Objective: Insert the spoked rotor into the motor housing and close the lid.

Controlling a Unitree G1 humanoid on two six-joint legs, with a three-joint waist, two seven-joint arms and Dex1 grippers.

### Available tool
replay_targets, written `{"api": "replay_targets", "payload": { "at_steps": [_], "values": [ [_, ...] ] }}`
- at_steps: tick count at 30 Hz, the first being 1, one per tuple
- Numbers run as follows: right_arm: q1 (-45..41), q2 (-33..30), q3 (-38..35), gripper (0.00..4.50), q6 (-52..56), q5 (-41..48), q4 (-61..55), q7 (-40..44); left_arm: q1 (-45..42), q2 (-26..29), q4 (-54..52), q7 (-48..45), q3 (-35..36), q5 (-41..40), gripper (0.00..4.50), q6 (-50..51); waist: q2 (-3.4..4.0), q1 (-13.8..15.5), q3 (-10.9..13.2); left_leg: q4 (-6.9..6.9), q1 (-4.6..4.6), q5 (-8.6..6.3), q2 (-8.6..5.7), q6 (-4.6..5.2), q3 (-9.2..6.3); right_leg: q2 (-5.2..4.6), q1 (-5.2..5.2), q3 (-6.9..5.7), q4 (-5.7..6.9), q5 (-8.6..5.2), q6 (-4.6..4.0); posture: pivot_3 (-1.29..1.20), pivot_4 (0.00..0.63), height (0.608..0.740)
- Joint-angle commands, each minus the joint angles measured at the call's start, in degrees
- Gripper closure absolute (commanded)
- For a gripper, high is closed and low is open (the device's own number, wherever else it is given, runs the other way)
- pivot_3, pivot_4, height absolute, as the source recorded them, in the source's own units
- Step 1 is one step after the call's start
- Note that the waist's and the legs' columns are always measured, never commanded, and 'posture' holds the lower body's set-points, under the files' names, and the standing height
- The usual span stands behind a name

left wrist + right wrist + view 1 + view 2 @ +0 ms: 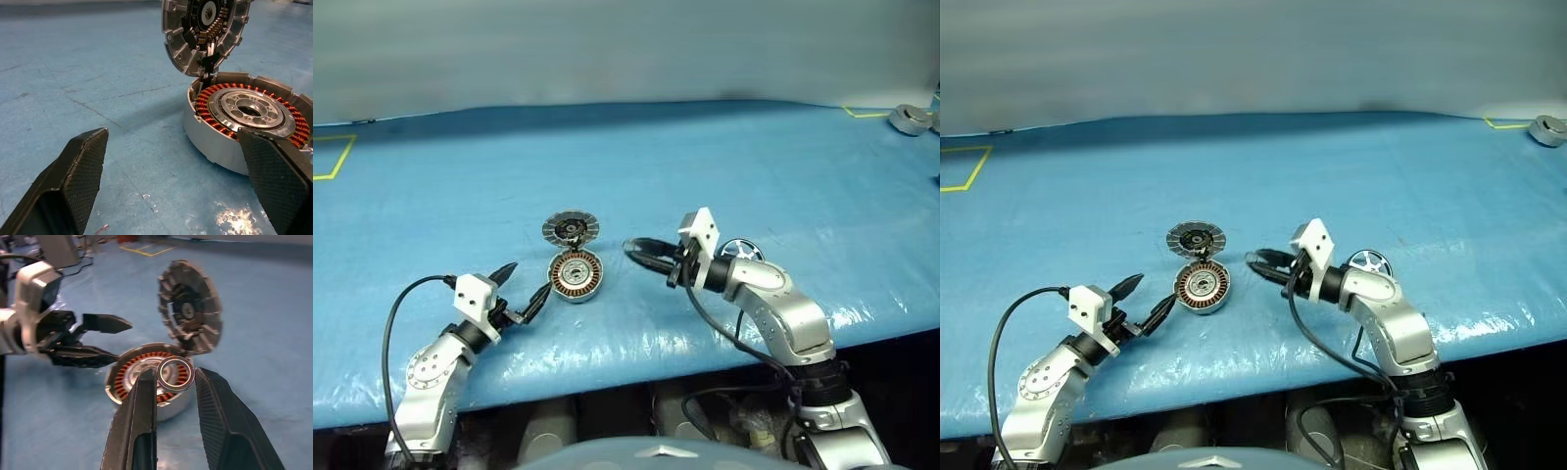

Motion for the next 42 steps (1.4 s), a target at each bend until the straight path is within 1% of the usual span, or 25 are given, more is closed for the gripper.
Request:
{"api": "replay_targets", "payload": {
  "at_steps": [1, 6, 9, 12, 16, 31, 42],
  "values": [
    [-2.3, 2.5, 2.9, 3.74, -1.1, -2.9, 1.9, -3.3, -0.1, 1.0, -1.7, -1.3, 0.2, -0.8, 0.00, 0.4, -0.01, 0.0, 0.0, 0.01, 0.01, 0.00, 0.00, 0.00, 0.00, 0.00, 0.00, 0.00, 0.02, 0.00, 0.00, 0.00, 0.150, 0.740],
    [-6.0, 6.6, 8.1, 3.74, -2.5, -7.0, 8.5, -5.2, 1.0, 3.1, -3.4, -5.0, -0.3, -1.1, 0.00, -0.1, -0.04, 0.2, 0.0, 0.00, -0.02, 0.00, -0.02, -0.01, 0.03, -0.03, -0.03, 0.00, -0.01, 0.01, 0.00, 0.00, 0.150, 0.740],
    [-7.6, 7.5, 10.4, 3.74, -3.5, -9.4, 11.8, -5.3, 1.4, 4.2, -3.9, -6.6, -0.3, -1.3, 0.00, -0.3, -0.03, 0.3, 0.0, -0.08, -0.08, -0.01, -0.01, -0.03, 0.01, -0.02, -0.11, -0.02, -0.01, 0.00, -0.02, 0.00, 0.150, 0.740],
    [-8.8, 9.3, 10.5, 3.74, -4.6, -11.4, 15.1, -7.9, 1.4, 5.6, -4.3, -8.4, -0.5, -1.4, 0.00, 0.6, -0.04, 0.4, 0.0, -0.08, -0.15, -0.02, -0.01, -0.04, -0.05, -0.02, -0.13, -0.05, -0.02, -0.01, -0.05, 0.00, 0.150, 0.740],
    [-9.2, 10.6, 10.2, 3.74, -4.8, -12.2, 17.0, -8.7, 1.2, 6.8, -4.4, -9.7, -0.7, -0.9, 0.00, 0.3, -0.04, 0.4, 0.0, -0.03, -0.21, -0.02, -0.02, -0.04, -0.04, -0.03, -0.18, -0.05, -0.02, -0.01, -0.04, 0.00, 0.150, 0.740],
    [-8.9, 10.8, 13.5, 3.74, -5.3, -14.2, 15.7, -6.3, 1.3, 5.8, -4.0, -9.0, -0.6, -0.3, 0.00, -0.3, -0.04, 0.4, 0.0, 0.00, -0.20, -0.02, 0.00, -0.04, -0.05, -0.02, -0.17, -0.07, 0.00, -0.01, -0.03, 0.00, 0.150, 0.740],
    [-9.8, 11.9, 13.2, 3.74, -4.7, -16.0, 17.7, -8.5, 1.8, 4.8, -3.5, -8.0, -1.0, 0.4, 0.00, -1.1, -0.04, 0.3, 0.0, 0.00, -0.20, -0.02, 0.00, -0.04, -0.05, -0.02, -0.17, -0.07, 0.01, 0.00, -0.02, 0.00, 0.150, 0.740]
  ]
}}
